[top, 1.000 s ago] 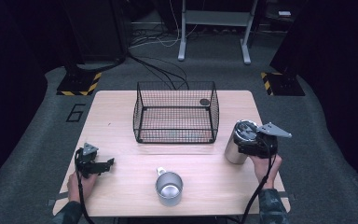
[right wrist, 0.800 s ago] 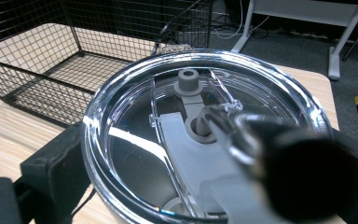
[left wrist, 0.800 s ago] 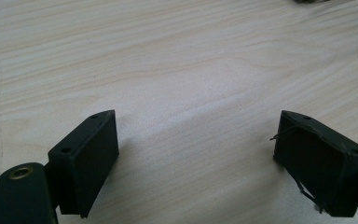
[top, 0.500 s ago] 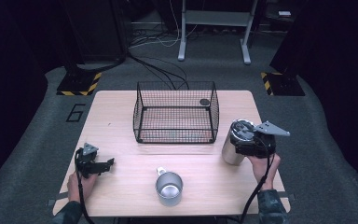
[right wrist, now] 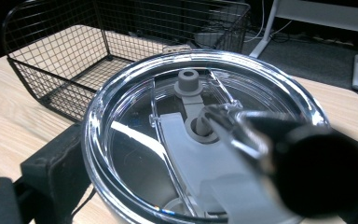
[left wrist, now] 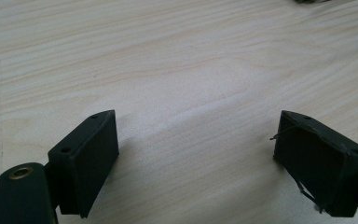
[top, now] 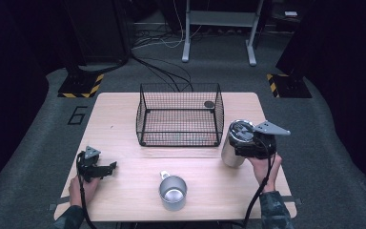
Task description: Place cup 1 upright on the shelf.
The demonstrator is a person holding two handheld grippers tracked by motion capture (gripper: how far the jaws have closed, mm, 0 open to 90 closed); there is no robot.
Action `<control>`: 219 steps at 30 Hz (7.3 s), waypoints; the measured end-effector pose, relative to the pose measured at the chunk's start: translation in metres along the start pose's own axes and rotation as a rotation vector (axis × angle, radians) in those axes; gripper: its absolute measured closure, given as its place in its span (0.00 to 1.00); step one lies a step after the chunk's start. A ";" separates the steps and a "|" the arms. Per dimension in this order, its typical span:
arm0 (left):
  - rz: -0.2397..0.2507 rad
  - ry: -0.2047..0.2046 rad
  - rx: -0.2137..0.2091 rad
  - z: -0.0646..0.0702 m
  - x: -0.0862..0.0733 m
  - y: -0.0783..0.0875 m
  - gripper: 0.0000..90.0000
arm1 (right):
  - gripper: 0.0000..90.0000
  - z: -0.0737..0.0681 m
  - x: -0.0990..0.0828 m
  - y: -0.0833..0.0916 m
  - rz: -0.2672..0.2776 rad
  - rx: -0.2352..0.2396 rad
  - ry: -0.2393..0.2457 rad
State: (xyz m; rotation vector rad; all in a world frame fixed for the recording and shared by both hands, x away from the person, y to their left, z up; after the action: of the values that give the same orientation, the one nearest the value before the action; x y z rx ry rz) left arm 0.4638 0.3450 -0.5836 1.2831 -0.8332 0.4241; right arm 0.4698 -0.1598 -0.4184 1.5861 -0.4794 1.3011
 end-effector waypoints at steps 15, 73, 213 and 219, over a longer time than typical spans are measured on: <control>0.002 0.005 0.006 0.001 0.000 0.000 0.15 | 0.04 -0.027 0.021 -0.003 -0.026 0.081 0.033; -0.006 0.001 -0.003 0.002 0.000 0.000 0.15 | 0.04 -0.049 0.126 -0.037 -0.010 0.129 0.109; -0.005 0.003 -0.002 0.002 0.000 0.000 0.15 | 0.00 -0.034 0.064 -0.170 -0.330 0.062 0.073; -0.011 -0.005 -0.003 0.001 -0.001 0.001 0.15 | 0.00 -0.030 0.070 -0.158 -0.303 0.057 0.075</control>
State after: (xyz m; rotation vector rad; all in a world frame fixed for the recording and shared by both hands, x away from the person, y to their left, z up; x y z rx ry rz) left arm 0.4626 0.3440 -0.5836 1.2857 -0.8302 0.4108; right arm 0.6037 -0.0465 -0.4258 1.5805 -0.1485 1.1452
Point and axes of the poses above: each handheld gripper's, and its own axes: y roughly backward along the jaws, x roughly out of its top, z roughly to its right, the point moved 8 cm from there along -y, roughly forward along the jaws, and after that the axes turned 5 degrees about y, right-handed, at the moved point
